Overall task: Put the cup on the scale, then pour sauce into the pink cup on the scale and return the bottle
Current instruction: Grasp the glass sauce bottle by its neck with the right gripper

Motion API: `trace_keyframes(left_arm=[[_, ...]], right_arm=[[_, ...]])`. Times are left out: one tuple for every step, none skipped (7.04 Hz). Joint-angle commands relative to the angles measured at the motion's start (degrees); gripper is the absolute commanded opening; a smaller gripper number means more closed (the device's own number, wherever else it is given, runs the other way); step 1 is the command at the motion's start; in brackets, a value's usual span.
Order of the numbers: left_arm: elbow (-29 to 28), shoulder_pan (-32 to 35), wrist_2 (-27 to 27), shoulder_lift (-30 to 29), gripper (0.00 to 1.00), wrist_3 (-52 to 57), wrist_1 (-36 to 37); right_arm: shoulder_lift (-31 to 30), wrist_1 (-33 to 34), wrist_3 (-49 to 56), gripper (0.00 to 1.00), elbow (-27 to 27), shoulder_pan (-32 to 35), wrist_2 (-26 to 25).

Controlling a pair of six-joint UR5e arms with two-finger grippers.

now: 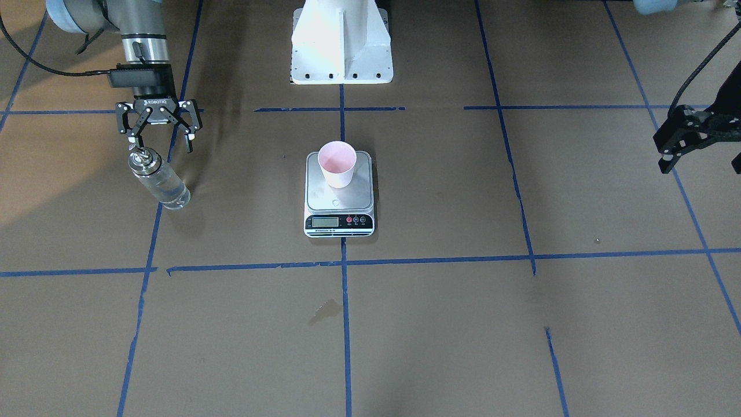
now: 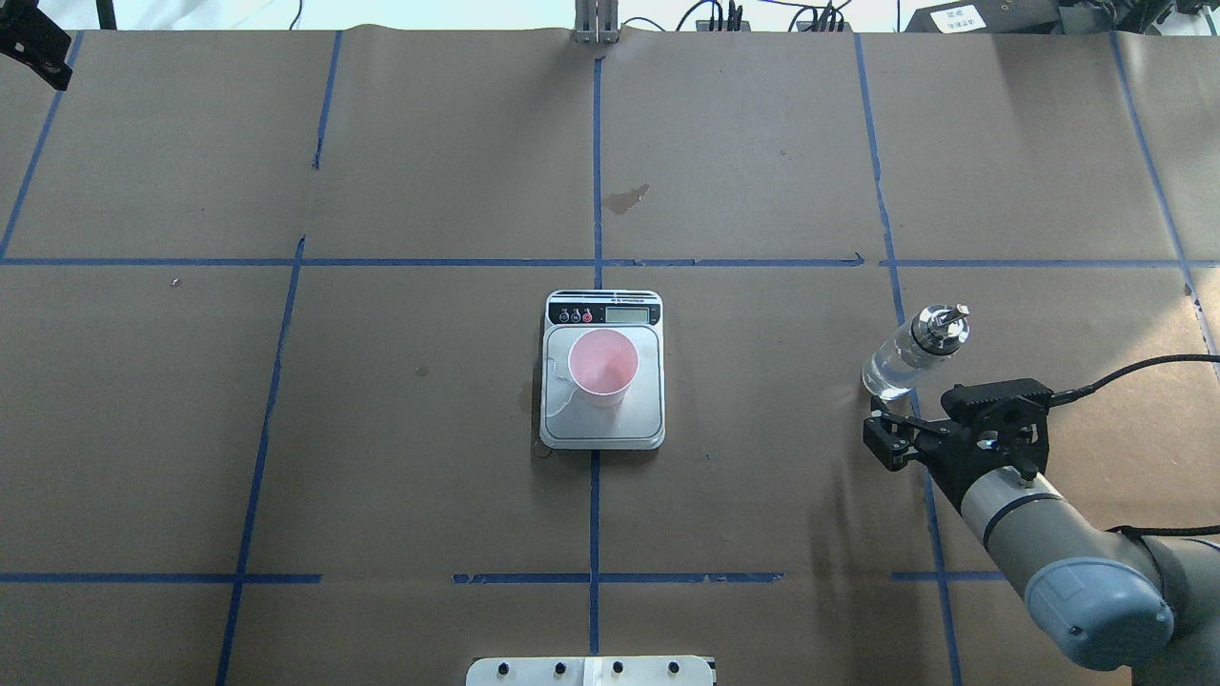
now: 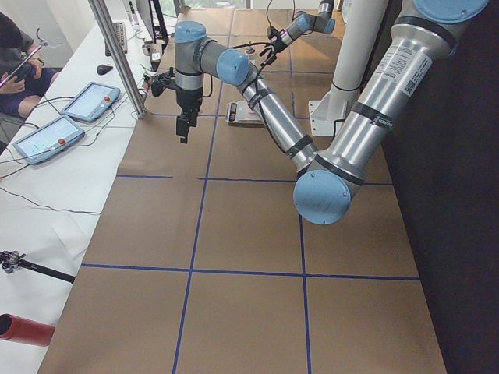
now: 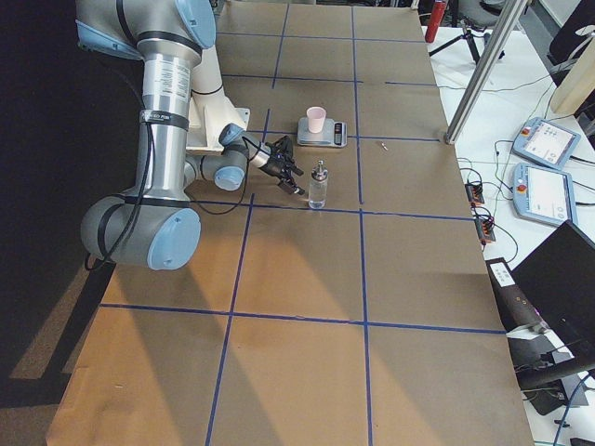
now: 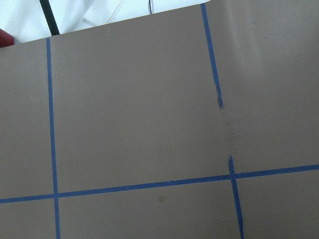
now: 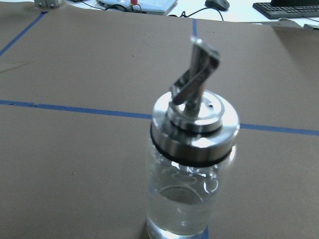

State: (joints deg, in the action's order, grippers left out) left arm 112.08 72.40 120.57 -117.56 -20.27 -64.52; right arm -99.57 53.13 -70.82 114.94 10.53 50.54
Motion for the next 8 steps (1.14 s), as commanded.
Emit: trace_keyframes(left_arm=[[-0.1,0.0,0.0,0.0,1.00,0.1,-0.1],[-0.1,0.0,0.0,0.0,1.00,0.1,-0.1],[-0.1,0.0,-0.1,0.0,1.00,0.1,-0.1],[0.0,0.0,0.0,0.0,1.00,0.1,-0.1],[0.0,0.1,-0.1,0.0,1.00,0.1,-0.1],[0.0,0.1,-0.1,0.0,1.00,0.1,0.0],[0.0,0.2,-0.1,-0.1,1.00,0.1,0.0],[0.0,0.5,-0.1,-0.1,1.00,0.1,0.0]], right_arm=[[1.0,-3.6,4.5,1.00,-3.4,1.5,-0.4],[1.0,-3.7,5.9,1.00,-3.8,2.5,-0.4],[1.1,-3.9,6.1,1.00,-4.5,3.4,-0.4],[2.1,-3.9,6.2,1.00,-6.1,4.5,-0.4],[5.6,-4.0,6.2,1.00,-9.3,5.3,-0.3],[6.3,-3.9,6.3,1.00,-9.8,5.7,-0.1],[6.4,-3.9,6.4,1.00,-9.9,6.2,0.0],[6.5,-4.0,6.4,1.00,-9.9,7.2,0.7]])
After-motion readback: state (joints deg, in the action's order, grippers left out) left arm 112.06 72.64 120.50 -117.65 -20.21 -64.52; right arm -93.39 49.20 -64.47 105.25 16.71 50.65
